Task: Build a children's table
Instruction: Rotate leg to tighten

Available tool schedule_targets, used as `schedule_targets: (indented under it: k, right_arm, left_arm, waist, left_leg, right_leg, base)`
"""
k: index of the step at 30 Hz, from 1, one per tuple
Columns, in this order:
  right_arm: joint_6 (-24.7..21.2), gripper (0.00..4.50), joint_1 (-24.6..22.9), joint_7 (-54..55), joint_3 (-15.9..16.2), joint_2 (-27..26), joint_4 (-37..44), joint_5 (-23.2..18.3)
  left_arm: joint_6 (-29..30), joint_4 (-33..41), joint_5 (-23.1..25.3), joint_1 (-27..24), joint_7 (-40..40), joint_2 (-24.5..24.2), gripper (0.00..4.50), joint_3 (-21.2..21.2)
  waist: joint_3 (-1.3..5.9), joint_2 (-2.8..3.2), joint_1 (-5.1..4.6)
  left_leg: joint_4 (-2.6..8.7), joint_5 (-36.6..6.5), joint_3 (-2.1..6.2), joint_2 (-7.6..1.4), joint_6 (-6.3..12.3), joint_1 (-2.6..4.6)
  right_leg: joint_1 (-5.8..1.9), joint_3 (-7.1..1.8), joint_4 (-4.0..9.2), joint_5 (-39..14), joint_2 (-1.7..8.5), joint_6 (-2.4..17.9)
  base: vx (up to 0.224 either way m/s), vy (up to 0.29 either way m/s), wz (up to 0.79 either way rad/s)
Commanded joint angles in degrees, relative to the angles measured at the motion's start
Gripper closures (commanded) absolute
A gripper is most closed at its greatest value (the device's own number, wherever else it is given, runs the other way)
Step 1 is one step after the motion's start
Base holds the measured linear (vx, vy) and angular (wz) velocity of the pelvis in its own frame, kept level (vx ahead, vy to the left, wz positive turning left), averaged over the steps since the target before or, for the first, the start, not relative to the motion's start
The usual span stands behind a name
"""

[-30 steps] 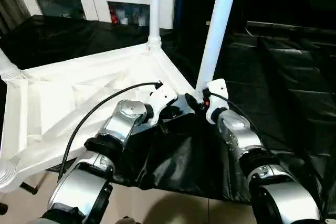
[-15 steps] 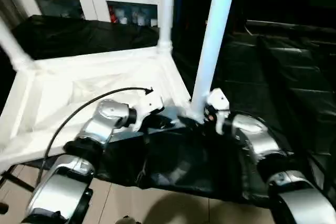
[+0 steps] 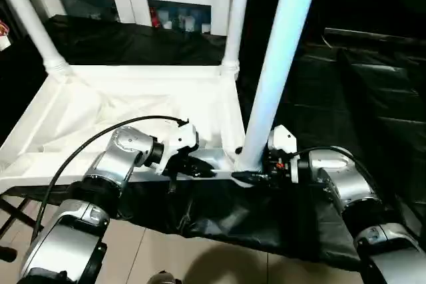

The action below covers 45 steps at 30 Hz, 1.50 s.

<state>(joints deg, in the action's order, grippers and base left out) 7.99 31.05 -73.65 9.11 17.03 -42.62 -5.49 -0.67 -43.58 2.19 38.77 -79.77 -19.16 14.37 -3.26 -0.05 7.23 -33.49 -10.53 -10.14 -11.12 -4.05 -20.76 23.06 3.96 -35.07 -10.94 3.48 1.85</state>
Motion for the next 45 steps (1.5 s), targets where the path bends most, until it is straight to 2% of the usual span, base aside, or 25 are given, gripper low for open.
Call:
schedule_targets:
  k: [1, 5, 8, 10, 12, 13, 15, 16, 19, 20, 21, 22, 23, 24, 25, 27, 30, 33, 34, 36, 37, 39, 43, 44, 45]
  right_arm:
    - [-0.98, 1.75, -1.41, -3.45, 3.11, -0.96, 1.47, -0.37]
    - [-2.82, 1.77, -3.03, -1.46, 2.54, -2.76, 2.78, -1.09]
    - [-3.24, 1.77, -2.95, 1.94, 1.29, -4.26, 1.96, -1.34]
    - [-3.31, 1.77, -1.57, 10.94, -0.39, -6.91, -1.07, 0.22]
    - [-3.36, 1.77, -0.83, 14.82, -0.85, -7.74, -2.51, 1.18]
    - [-3.2, 1.77, -0.48, 16.63, -1.03, -8.07, -3.2, 1.69]
    - [-3.14, 1.77, 0.83, 24.6, -1.92, -9.9, -5.58, 3.32]
    - [-4.32, 1.77, 2.84, 35.59, -3.38, -12.52, -8.7, 4.82]
    - [-4.83, 1.77, 3.97, 40.62, -4.0, -13.71, -10.25, 5.42]
    - [-5.17, 1.77, 5.4, 45.91, -4.97, -15.21, -12.25, 6.05]
    - [-5.17, 1.77, 5.4, 45.91, -4.97, -15.21, -12.25, 6.05]
    - [-3.81, 1.77, 7.04, 48.2, -5.33, -17.23, -13.85, 6.28]
    - [-3.33, 1.77, 7.55, 48.6, -5.39, -17.88, -14.28, 6.23]
    - [-2.69, 1.77, 7.88, 48.51, -5.42, -18.33, -14.41, 6.11]
    - [-2.26, 1.22, 8.15, 48.49, -5.6, -18.55, -14.66, 5.95]
    - [-2.17, 1.22, 8.29, 47.58, -5.95, -18.54, -14.66, 5.36]
    - [-0.68, 0.8, 8.44, 44.09, -5.03, -16.66, -14.76, 5.74]
    - [0.38, 0.76, 8.22, 40.39, -4.7, -15.3, -14.67, 5.64]
    - [2.2, 0.76, 7.48, 34.05, -3.67, -12.72, -13.91, 5.52]
    - [2.92, 0.76, 7.11, 31.16, -3.27, -11.61, -13.54, 5.35]
    - [3.67, 0.76, 6.22, 25.7, -2.81, -9.71, -12.51, 4.6]
    - [3.95, 0.76, 5.85, 23.49, -2.66, -8.94, -12.11, 4.31]
    - [4.14, 0.76, 3.76, 13.35, -1.56, -5.18, -8.38, 2.82]
    - [3.39, 0.76, 3.08, 10.3, -1.33, -4.31, -6.82, 1.85]
    - [3.1, 0.76, 2.65, 8.24, -0.94, -3.77, -5.88, 1.32]
  left_arm:
    - [0.02, 2.65, -2.82, 1.42, 0.94, 1.27, 4.5, -1.19]
    - [-1.01, 1.48, -1.5, 1.73, 5.35, 2.83, 4.5, -1.21]
    - [-0.02, 0.97, -0.7, 2.24, 9.48, 4.46, 4.5, -1.57]
    - [1.44, -0.62, 0.4, 3.57, 16.27, 7.18, 4.5, -2.34]
    - [1.98, -1.14, 0.78, 3.99, 18.17, 8.01, 4.5, -2.4]
    - [2.22, -1.38, 1.01, 4.18, 18.95, 8.37, 4.5, -2.35]
    - [3.16, -2.74, 2.13, 5.27, 23.87, 10.29, 4.5, -2.44]
    - [4.4, -4.47, 3.13, 6.71, 30.04, 12.76, 4.5, -2.9]
    - [4.97, -5.19, 3.41, 7.3, 32.3, 13.85, 4.5, -3.06]
    - [5.44, -6.05, 3.84, 7.92, 35.05, 15.19, 4.5, -3.17]
    - [5.44, -6.05, 3.84, 7.92, 35.05, 15.19, 4.5, -3.17]
    - [5.19, -6.84, 4.37, 8.25, 36.61, 16.45, 4.5, -2.74]
    - [5.02, -7.03, 4.51, 8.32, 36.9, 16.74, 4.5, -2.58]
    - [4.61, -7.09, 4.49, 8.3, 36.57, 16.83, 4.5, -2.44]
    - [4.23, -7.25, 4.53, 8.35, 36.35, 16.9, 4.5, -2.41]
    - [3.83, -7.33, 4.53, 8.27, 35.68, 16.59, 4.5, -2.42]
    - [0.89, -6.17, 4.05, 6.99, 30.42, 14.42, 4.5, -1.58]
    - [1.33, -5.32, 3.61, 6.33, 27.6, 13.31, 4.5, -1.42]
    - [-0.29, -3.61, 2.59, 5.16, 22.4, 11.4, 4.5, -0.97]
    - [-0.62, -2.88, 2.16, 4.73, 20.31, 10.6, 4.5, -0.79]
    - [-1.3, -1.48, 1.4, 3.87, 16.73, 8.92, 4.5, -0.51]
    - [-1.42, -0.85, 1.01, 3.48, 15.14, 8.18, 4.5, -0.46]
    - [-2.32, 0.69, 0.09, 2.17, 9.12, 4.74, 4.5, -0.16]
    - [-2.65, 0.66, 0.06, 2.05, 8.04, 3.76, 4.5, -0.32]
    - [-2.62, 0.79, -0.14, 1.97, 7.19, 3.14, 4.5, -0.49]
  waist:
    - [3.81, -0.16, -0.1]
    - [3.87, -0.24, 0.26]
    - [3.73, -0.6, 0.5]
    - [3.48, -0.38, 0.48]
    - [3.24, -0.3, 0.0]
    - [3.38, -0.34, -0.08]
    - [3.47, -0.35, -0.53]
    - [3.54, -0.33, -1.2]
    - [3.54, -0.13, -1.58]
    - [3.7, 0.23, -1.51]
    - [3.71, 0.11, -1.75]
    - [4.0, 0.17, -1.88]
    - [4.0, 0.17, -1.88]
    - [4.03, 0.17, -1.96]
    - [4.08, 0.13, -1.91]
    - [4.05, 0.02, -1.84]
    - [3.97, 0.09, -1.85]
    - [4.01, -0.06, -1.96]
    - [4.01, -0.47, -1.85]
    - [3.98, -0.31, -1.65]
    - [3.95, -0.12, -1.49]
    - [3.95, 0.35, -1.46]
    - [3.75, 0.21, -1.32]
    - [3.71, -0.28, -1.32]
    - [3.74, 0.0, -1.1]
  left_leg:
    - [3.68, -9.33, 0.52, -2.76, 4.57, 0.52]
    - [3.64, -8.85, 0.52, -2.77, 4.5, 0.58]
    - [3.73, -9.39, 0.52, -2.78, 4.21, 0.53]
    - [3.91, -11.34, 0.57, -2.69, 2.95, 0.89]
    - [4.26, -12.65, 0.83, -2.51, 1.66, 0.72]
    - [4.28, -13.21, 0.9, -2.42, 1.16, 0.97]
    - [4.27, -12.34, 0.89, -2.44, 1.07, 0.76]
    - [4.23, -11.93, 0.88, -2.3, 0.77, 0.87]
    - [4.11, -12.04, 0.84, -2.04, 0.72, 0.85]
    - [4.01, -11.18, 0.89, -2.1, 1.19, 0.66]
    - [4.01, -10.81, 0.81, -2.12, 1.35, 0.59]
    - [3.82, -9.4, 0.74, -1.97, 1.97, 0.48]
    - [3.82, -9.4, 0.74, -1.97, 1.97, 0.48]
    - [3.83, -8.53, 0.75, -1.96, 2.35, 0.44]
    - [3.7, -7.95, 0.68, -1.92, 2.91, 0.38]
    - [3.69, -7.79, 0.64, -1.95, 3.65, 0.34]
    - [3.81, -8.77, 0.73, -2.12, 3.91, 0.39]
    - [3.72, -8.32, 0.66, -2.1, 4.35, 0.28]
    - [3.66, -7.93, 0.66, -2.13, 4.98, 0.19]
    - [3.51, -7.45, 0.54, -2.19, 5.59, -0.04]
    - [3.52, -7.72, 0.46, -2.39, 5.84, 0.11]
    - [3.45, -8.32, 0.38, -2.56, 5.95, 0.22]
    - [3.7, -10.19, 0.45, -2.63, 5.43, 0.36]
    - [3.68, -10.58, 0.4, -2.57, 5.5, 0.35]
    - [3.65, -10.34, 0.44, -2.65, 5.48, 0.49]
  right_leg:
    - [-3.16, -2.93, 3.94, -8.54, 5.24, 13.71]
    - [-3.1, -2.98, 3.98, -8.87, 5.2, 12.93]
    - [-3.02, -2.93, 4.13, -10.65, 5.3, 12.5]
    - [-2.7, -3.0, 4.72, -14.88, 5.45, 11.68]
    - [-2.83, -2.97, 5.06, -18.66, 5.49, 10.42]
    - [-2.81, -2.98, 5.28, -20.5, 5.51, 9.51]
    - [-2.85, -3.13, 5.12, -18.54, 5.43, 9.61]
    - [-2.79, -3.11, 4.92, -16.55, 5.26, 10.29]
    - [-2.86, -3.09, 5.1, -16.15, 5.28, 10.47]
    - [-3.07, -3.15, 4.91, -14.54, 5.41, 10.72]
    - [-2.95, -3.18, 4.82, -13.38, 5.19, 10.87]
    - [-3.21, -3.15, 4.45, -9.82, 5.11, 11.48]
    - [-3.21, -3.15, 4.45, -9.82, 5.11, 11.48]
    - [-3.29, -3.09, 4.33, -7.86, 5.05, 12.04]
    - [-3.43, -3.06, 4.15, -6.13, 5.04, 12.51]
    - [-3.48, -3.02, 4.12, -5.42, 5.15, 12.94]
    - [-3.52, -2.98, 4.21, -6.67, 5.22, 13.13]
    - [-3.63, -3.0, 4.0, -5.57, 5.19, 13.42]
    - [-3.8, -2.91, 3.96, -5.1, 5.3, 13.78]
    - [-3.86, -2.92, 3.79, -4.55, 5.33, 14.04]
    - [-3.66, -2.87, 3.83, -4.58, 5.24, 14.26]
    - [-3.51, -2.86, 3.73, -4.14, 5.16, 14.76]
    - [-3.41, -2.86, 3.94, -6.77, 5.01, 14.51]
    - [-3.47, -2.87, 4.11, -7.86, 5.01, 14.2]
    - [-3.29, -2.91, 4.06, -8.45, 5.05, 14.01]
  base:
    - [0.0, 0.0, 0.0]
    - [0.0, 0.0, 0.0]
    - [0.0, 0.0, 0.0]
    - [0.0, 0.0, 0.0]
    - [0.0, 0.0, 0.0]
    - [0.0, 0.0, 0.0]
    - [0.0, 0.0, 0.0]
    - [0.0, 0.0, 0.0]
    - [0.0, 0.0, 0.0]
    - [0.0, 0.0, 0.0]
    - [0.0, 0.0, 0.0]
    - [0.0, 0.0, 0.0]
    - [0.0, 0.0, 0.0]
    - [0.0, 0.0, 0.0]
    - [0.0, 0.0, 0.0]
    - [0.0, 0.0, 0.0]
    - [0.0, 0.0, 0.0]
    - [0.0, 0.0, 0.0]
    - [0.0, 0.0, 0.0]
    - [0.0, 0.0, 0.0]
    - [0.0, 0.0, 0.0]
    - [0.0, 0.0, 0.0]
    - [0.0, 0.0, 0.0]
    - [0.0, 0.0, 0.0]
    - [0.0, 0.0, 0.0]
